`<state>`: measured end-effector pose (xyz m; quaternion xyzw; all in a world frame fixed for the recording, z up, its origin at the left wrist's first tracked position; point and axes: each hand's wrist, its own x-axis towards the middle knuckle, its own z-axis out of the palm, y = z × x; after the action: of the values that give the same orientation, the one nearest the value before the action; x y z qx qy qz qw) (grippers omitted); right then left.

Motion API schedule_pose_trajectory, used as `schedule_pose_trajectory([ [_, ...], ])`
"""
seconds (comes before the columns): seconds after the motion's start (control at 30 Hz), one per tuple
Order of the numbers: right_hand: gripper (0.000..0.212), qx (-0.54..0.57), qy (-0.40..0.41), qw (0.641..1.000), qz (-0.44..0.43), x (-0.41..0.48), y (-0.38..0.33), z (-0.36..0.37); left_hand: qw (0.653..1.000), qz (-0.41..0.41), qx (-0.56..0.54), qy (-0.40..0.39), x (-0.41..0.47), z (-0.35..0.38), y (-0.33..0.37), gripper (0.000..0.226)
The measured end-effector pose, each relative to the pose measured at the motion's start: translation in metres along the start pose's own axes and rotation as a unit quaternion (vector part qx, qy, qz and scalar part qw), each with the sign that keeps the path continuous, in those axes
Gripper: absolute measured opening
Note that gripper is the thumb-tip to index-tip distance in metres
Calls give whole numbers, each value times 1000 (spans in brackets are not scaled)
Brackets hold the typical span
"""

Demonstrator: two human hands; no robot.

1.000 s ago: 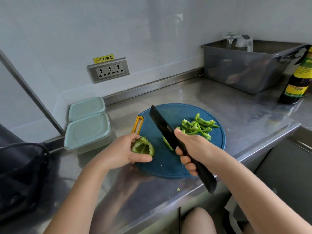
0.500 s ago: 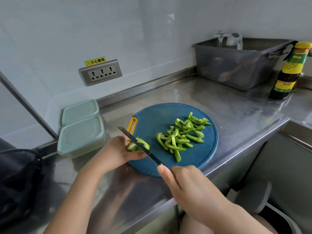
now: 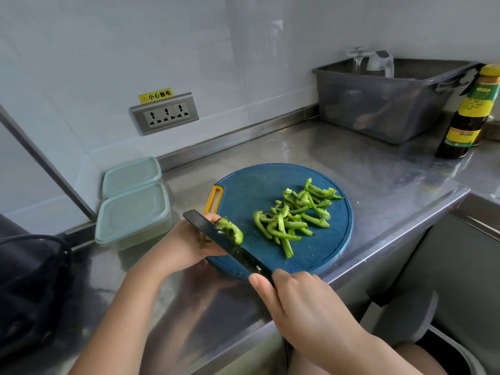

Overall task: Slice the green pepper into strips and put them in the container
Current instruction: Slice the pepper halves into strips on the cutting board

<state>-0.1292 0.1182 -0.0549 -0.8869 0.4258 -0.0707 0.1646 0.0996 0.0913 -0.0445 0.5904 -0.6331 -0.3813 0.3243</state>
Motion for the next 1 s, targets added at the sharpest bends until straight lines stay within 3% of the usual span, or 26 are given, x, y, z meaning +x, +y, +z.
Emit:
schedule_pose_trajectory([
  [0.2,59,42,20,999,-8,3,-3,0,999,-2,47,7,-1,-1,5,41],
  [0.47,52,80,25,996,29,12,-7,0,994,-36,106,1,-1,0,11,17],
  [0.63,56,97,18,995,32,24,-10,-1,989,-47,138,26,-1,-2,10,38],
  [0.77,58,127,14,992,23,35,-10,-4,988,-46,146,31,2,-4,5,28],
  [1.0,49,146,-20,989,19,58,-15,-10,989,-56,137,29,3,-5,-1,65],
])
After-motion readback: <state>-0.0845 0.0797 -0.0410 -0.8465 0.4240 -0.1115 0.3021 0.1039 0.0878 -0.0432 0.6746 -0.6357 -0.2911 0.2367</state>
